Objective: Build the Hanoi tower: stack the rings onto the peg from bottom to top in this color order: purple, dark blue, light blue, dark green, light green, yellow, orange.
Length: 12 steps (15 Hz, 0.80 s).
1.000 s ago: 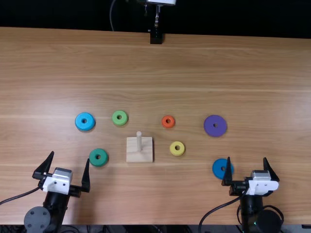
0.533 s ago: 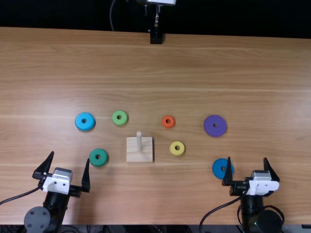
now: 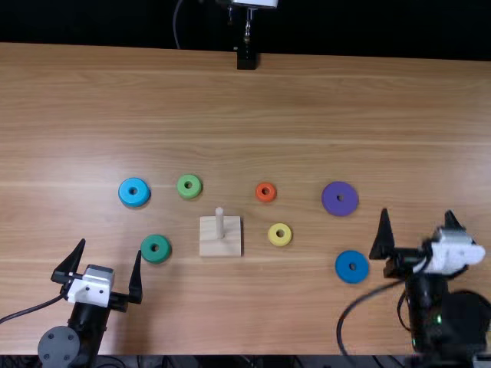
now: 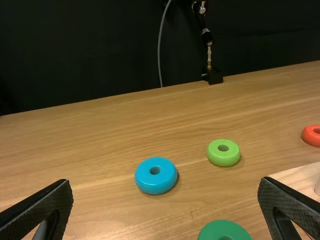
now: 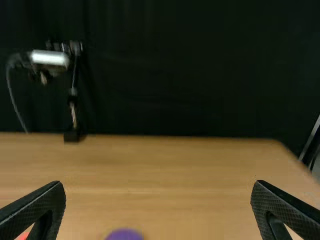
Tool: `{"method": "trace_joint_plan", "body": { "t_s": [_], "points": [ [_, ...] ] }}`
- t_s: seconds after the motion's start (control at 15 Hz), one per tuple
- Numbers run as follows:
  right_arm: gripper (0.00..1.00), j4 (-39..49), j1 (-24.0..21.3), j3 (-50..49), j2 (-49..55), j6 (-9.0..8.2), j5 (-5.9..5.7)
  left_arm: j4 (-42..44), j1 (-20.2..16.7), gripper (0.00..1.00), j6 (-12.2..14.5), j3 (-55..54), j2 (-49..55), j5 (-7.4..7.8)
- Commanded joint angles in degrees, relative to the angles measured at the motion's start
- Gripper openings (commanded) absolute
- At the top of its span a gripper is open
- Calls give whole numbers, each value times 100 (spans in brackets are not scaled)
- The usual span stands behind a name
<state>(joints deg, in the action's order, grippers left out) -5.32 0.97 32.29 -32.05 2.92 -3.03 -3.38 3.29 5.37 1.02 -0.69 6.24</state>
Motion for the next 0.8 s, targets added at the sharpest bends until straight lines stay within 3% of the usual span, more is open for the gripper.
{"method": "trace_joint_plan", "body": {
  "t_s": [0.0,0.07,0.13,0.47,0.73],
  "points": [
    [100,-202,8,515,-794,-798,-56,-63,-4,100,43,-102,69,104],
    [100,-328,43,761,-1365,-946,-24,-63,-4,100,43,-102,69,104],
    [100,-349,114,998,-1936,-956,-3,-63,-4,100,43,-102,69,104],
    [100,-413,817,1991,-4529,-893,-24,-63,-4,100,43,-102,69,104],
    [100,-982,799,2791,-5654,-904,-14,-63,-4,100,43,-102,69,104]
  ]
}}
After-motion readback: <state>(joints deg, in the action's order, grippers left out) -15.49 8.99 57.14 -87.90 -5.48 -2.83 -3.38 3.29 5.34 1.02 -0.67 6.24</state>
